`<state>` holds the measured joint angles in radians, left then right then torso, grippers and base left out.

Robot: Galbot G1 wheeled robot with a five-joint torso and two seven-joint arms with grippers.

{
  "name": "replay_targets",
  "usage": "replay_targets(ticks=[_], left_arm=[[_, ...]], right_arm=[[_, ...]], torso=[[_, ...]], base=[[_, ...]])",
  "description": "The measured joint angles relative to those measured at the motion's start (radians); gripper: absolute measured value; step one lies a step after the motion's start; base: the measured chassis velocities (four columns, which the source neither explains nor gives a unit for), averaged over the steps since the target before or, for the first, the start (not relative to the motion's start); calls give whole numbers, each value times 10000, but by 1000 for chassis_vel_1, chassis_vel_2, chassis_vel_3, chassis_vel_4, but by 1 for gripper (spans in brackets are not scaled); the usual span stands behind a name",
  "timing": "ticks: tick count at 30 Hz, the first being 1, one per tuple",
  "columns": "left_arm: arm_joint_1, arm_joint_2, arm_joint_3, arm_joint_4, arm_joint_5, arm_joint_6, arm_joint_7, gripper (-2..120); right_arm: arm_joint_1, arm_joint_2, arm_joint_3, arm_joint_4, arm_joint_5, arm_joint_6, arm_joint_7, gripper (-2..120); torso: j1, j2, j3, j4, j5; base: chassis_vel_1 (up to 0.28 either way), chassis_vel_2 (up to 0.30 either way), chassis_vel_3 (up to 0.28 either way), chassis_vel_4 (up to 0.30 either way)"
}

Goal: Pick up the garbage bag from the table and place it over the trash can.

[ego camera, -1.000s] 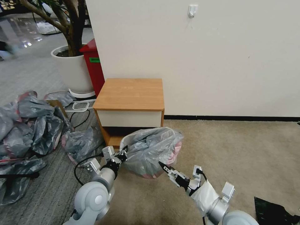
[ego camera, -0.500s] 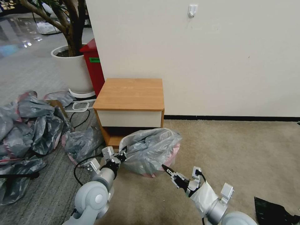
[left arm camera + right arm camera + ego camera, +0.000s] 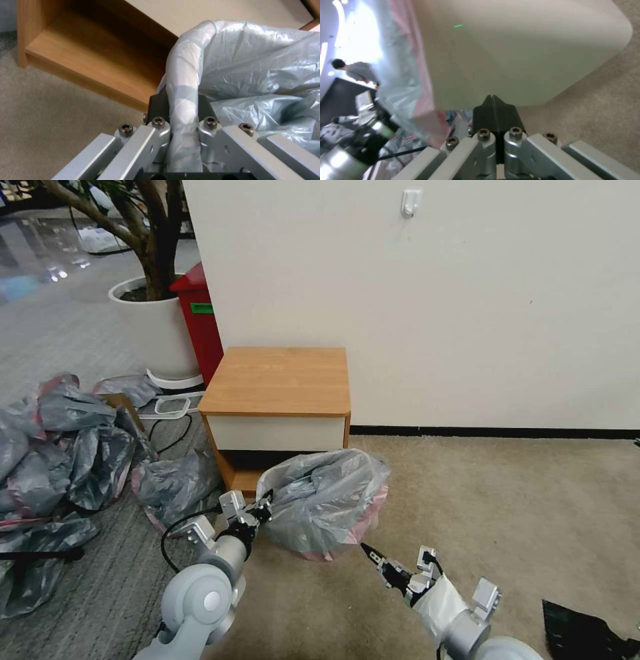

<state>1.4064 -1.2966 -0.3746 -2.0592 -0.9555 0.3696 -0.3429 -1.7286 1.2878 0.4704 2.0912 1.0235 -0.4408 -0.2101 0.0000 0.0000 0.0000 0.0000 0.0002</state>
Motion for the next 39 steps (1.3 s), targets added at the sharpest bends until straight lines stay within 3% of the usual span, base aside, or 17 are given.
replay_targets(ticks=[3, 7, 10, 18, 25, 29, 33, 37, 39], left_arm=[[-32, 5, -35, 48, -49, 19, -16, 5], [-46, 6, -178, 148, -314, 169, -41, 5], [-34, 6, -217, 160, -462, 250, -41, 5], [-8, 22, -236, 117, -693, 393, -42, 5], [-61, 190, -258, 94, -769, 525, 4, 5], [-97, 276, -248, 94, -768, 531, 90, 5], [-126, 296, -226, 93, -763, 546, 151, 5], [-120, 279, -196, 16, -739, 572, 214, 5], [-115, 277, -193, -13, -726, 577, 243, 5]], right_arm=[[-194, -104, 131, 180, 12, 111, -424, 0], [-583, -448, 347, 450, 6, 456, -1418, 19], [-550, -488, 347, 482, 27, 516, -1603, 28], [2, -523, 153, 180, -28, 467, -1586, 56], [379, -1102, -107, 54, -22, 350, -1604, 85], [506, -1399, -226, 107, 54, 209, -1596, 96], [706, -1628, -409, 121, 164, 88, -1421, 100], [1001, -1780, -713, 69, 358, -80, -1094, 95], [1077, -1821, -818, 76, 377, -113, -1044, 86]], torso=[[0, 0, 0, 0, -2], [0, -1, -1, 0, -2], [0, 0, -1, 0, -3], [0, 0, 0, 0, -1], [0, 0, 0, 0, -1], [0, 0, 0, 0, -2], [0, 0, 0, 0, -2], [-1, 0, 0, 0, -2], [0, 0, 0, 0, -2]], base=[[0, 0, 0, 0], [0, 0, 0, 0], [0, 0, 0, 0], [0, 0, 0, 0], [0, 0, 0, 0], [0, 0, 0, 0], [0, 0, 0, 0], [0, 0, 0, 0], [0, 0, 0, 0]])
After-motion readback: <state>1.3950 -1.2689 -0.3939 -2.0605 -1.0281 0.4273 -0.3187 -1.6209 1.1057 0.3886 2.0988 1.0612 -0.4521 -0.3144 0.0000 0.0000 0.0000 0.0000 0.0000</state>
